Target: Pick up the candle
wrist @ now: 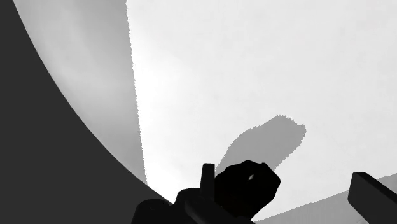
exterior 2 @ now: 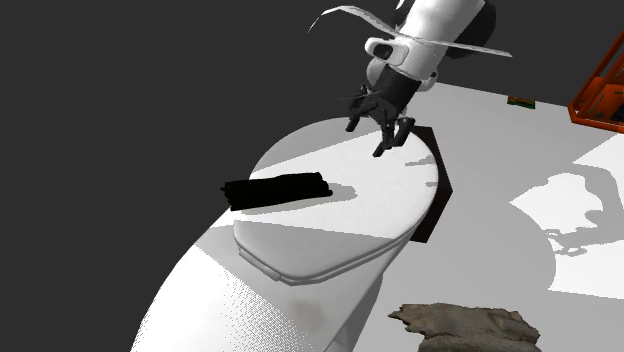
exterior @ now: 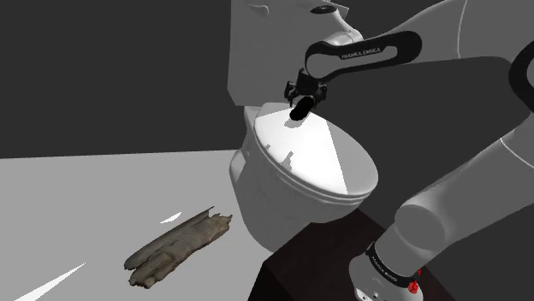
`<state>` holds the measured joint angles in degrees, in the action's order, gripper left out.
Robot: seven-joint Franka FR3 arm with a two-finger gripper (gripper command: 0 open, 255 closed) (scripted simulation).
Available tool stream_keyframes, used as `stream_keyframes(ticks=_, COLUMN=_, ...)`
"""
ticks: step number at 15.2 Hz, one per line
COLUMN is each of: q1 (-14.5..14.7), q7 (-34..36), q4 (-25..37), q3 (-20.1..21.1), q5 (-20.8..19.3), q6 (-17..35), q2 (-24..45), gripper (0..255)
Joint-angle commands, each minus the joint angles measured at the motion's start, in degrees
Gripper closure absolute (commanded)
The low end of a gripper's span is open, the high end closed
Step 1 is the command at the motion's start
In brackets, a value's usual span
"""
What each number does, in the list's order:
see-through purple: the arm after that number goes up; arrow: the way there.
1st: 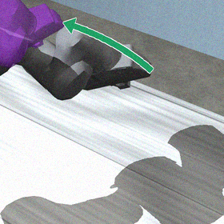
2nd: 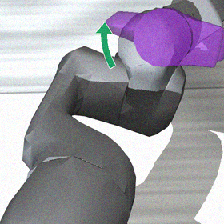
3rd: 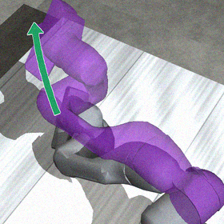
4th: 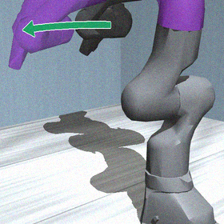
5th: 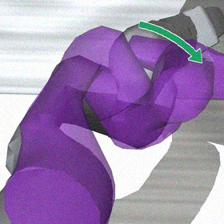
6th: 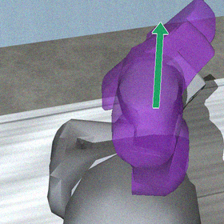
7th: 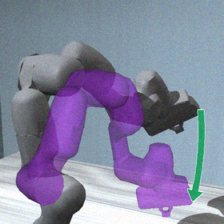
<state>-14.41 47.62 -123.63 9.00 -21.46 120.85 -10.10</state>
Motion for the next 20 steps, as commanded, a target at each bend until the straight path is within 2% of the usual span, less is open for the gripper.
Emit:
stream_keyframes(ticks=1, q1=-1.2, q7=5.0, q4=3.3, q3=0.3, q5=-3.2, q6=0.4, q2=4.8, gripper=0)
stream_keyframes(ticks=8, q1=-2.9, q7=18.9, q4=15.6, q3=-1.6, q5=-11.9, q6=-1.8, q2=19.0, gripper=0)
stream_keyframes(ticks=18, q1=-2.8, q7=22.0, q4=12.9, q3=-2.1, q5=-13.9, q6=2.4, q2=21.4, gripper=0)
stream_keyframes(ticks=19, q1=-2.8, q7=22.0, q4=13.0, q3=-2.1, q5=-13.9, q6=2.4, q2=21.4, gripper=255)
stream_keyframes(ticks=20, q1=-2.8, q7=22.0, q4=13.0, q3=-2.1, q5=-13.9, q6=2.4, q2=21.4, gripper=255)
